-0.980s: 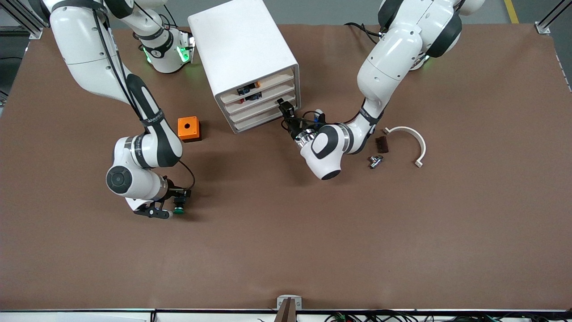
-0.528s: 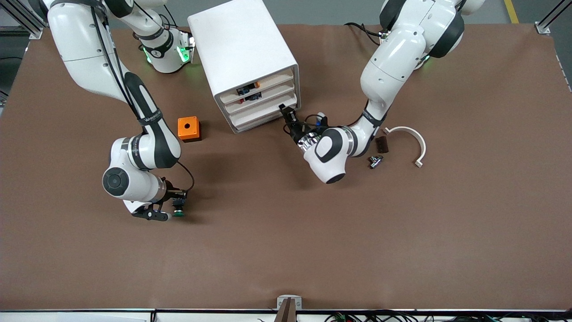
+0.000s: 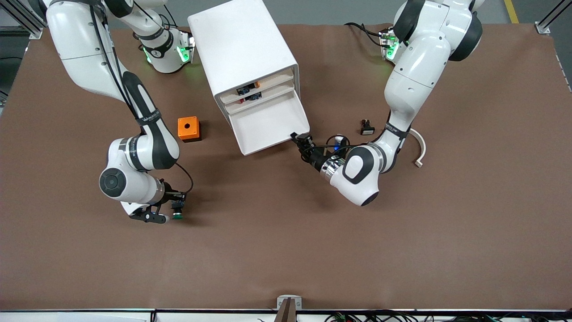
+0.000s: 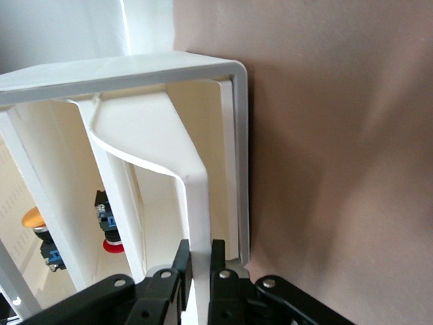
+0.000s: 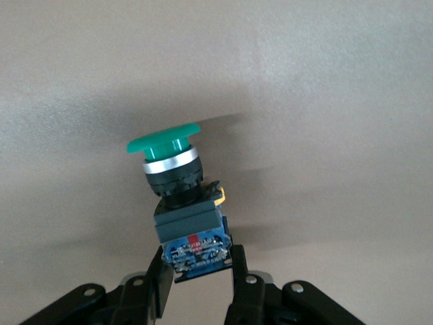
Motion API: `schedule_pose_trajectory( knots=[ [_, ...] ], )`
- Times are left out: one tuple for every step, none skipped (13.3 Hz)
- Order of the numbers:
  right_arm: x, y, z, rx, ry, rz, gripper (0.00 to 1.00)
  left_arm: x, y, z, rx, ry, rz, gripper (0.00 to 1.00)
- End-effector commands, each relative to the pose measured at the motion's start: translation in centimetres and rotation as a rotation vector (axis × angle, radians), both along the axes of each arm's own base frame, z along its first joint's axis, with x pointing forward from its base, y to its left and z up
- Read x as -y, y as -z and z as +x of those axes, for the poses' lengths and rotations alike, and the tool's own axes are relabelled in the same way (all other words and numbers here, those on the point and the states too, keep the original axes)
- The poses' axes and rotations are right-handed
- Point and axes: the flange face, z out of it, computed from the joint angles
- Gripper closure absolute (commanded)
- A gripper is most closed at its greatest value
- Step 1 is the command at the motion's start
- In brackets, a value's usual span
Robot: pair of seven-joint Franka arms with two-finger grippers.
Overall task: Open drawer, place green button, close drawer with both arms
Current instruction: 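Lift the green button with the right gripper toward the open drawer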
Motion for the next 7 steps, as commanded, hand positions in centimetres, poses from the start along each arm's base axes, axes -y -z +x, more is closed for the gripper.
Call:
schedule_pose_trajectory(
  knots=[
    [-0.1,-3.6,0.8,-0.069,0.041,-0.003,1.00,0.9,-0.5,0.9,0.050,-0.019,-0.037,0.10],
    [-0.3,-4.2,0.6,-0.107,0.062,-0.013,1.00,0.8,-1.0,1.1,0.057,-0.020,-0.037,0.01],
    [-0.2,-5.5,0.5,-0.119,0.089,-0.019,1.00,0.5,-1.6,1.5,0.061,-0.022,-0.043,0.01],
    [-0.4,-6.7,0.3,-0.118,0.113,-0.023,1.00,-0.3,-2.4,2.2,0.066,-0.030,-0.046,0.01],
    [-0.7,-7.7,0.0,-0.129,0.150,-0.032,1.00,-1.5,-3.2,3.1,0.079,-0.039,-0.048,0.01],
    [-0.9,-9.0,-0.3,-0.137,0.182,-0.041,1.00,-2.8,-3.8,3.9,0.094,-0.033,-0.037,0.01],
    [-2.0,-10.0,-0.8,-0.144,0.214,-0.052,1.00,-4.5,-3.9,4.5,0.102,-0.021,-0.017,0.01]
  ],
)
